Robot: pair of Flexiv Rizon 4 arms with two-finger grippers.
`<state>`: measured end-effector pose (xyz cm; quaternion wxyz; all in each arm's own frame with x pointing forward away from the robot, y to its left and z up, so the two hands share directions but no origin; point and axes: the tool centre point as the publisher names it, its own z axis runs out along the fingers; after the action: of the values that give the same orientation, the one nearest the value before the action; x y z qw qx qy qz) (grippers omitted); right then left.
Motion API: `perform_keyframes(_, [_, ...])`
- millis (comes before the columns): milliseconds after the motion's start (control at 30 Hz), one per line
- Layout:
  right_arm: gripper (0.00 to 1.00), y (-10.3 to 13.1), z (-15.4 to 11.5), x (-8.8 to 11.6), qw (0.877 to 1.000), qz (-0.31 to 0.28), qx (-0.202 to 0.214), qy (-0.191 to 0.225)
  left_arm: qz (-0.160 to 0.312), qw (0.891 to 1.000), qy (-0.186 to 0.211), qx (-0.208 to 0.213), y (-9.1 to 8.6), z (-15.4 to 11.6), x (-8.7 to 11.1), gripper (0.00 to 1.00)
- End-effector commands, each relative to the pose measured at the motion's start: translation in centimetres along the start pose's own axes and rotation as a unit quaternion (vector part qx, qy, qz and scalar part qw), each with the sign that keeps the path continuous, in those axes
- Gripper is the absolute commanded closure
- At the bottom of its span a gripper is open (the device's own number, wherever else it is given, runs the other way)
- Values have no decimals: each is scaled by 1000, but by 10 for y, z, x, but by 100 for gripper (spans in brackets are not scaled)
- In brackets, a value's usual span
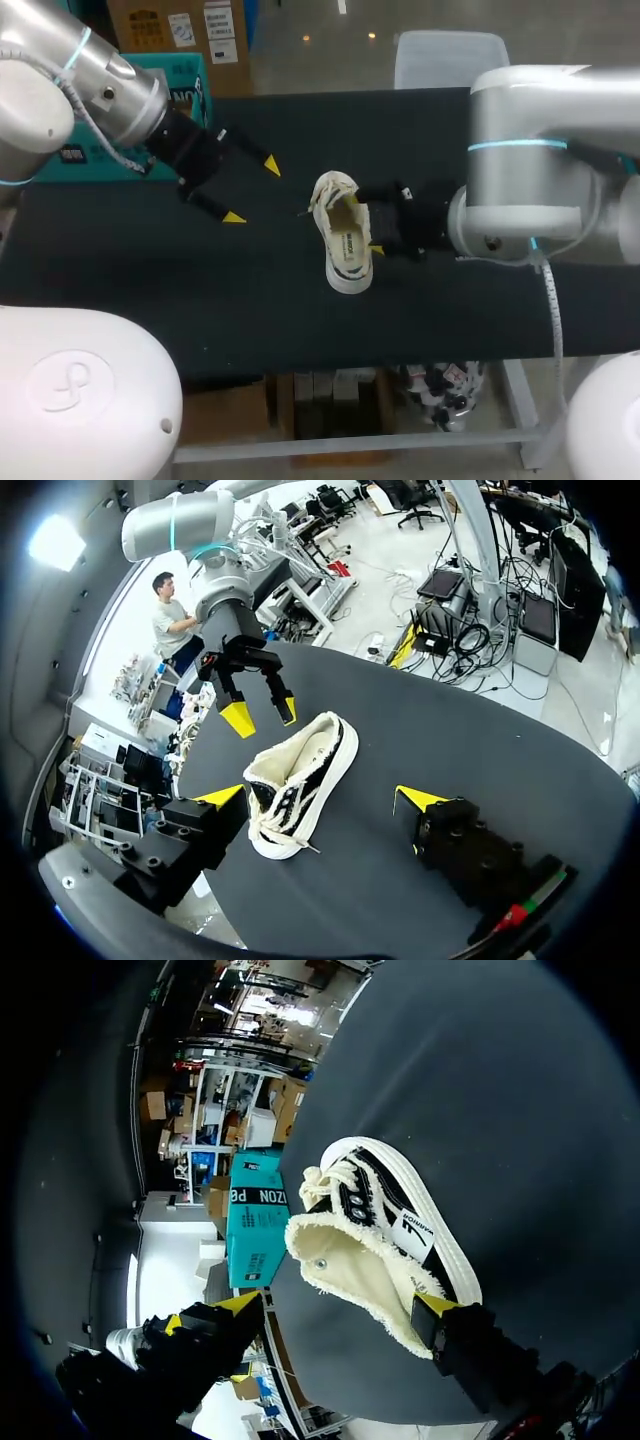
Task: Open the shoe tongue, take the insole out of the shoe, put the insole back into the shoe, and pack the shoe into the shoebox
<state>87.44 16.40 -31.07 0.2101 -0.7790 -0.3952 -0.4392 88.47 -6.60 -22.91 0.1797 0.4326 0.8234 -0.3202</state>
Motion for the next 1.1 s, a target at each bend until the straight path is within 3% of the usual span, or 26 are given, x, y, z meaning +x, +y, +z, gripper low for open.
perform_keyframes(33, [84, 0, -2, 5, 996, -5, 44, -74, 0, 1000, 1, 1, 0, 0, 0, 0])
perform_keyframes(67, [100, -1, -2, 4, 996, -6, 38, -81, 0, 1000, 1, 1, 0, 0, 0, 0])
perform_keyframes(300, [100, -14, 4, -1, 990, -31, 36, -135, 0, 1000, 1, 1, 0, 0, 0, 0])
perform_keyframes(367, [100, -17, 10, -7, 985, -38, 33, -165, 0, 1000, 1, 1, 0, 0, 0, 0])
perform_keyframes(533, [100, -20, 20, -22, 979, -44, 40, -196, 0, 1000, 1, 1, 0, 0, 0, 0])
perform_keyframes(1100, [100, -11, 52, -53, 967, -24, 25, -251, 0, 1000, 1, 1, 0, 0, 0, 0])
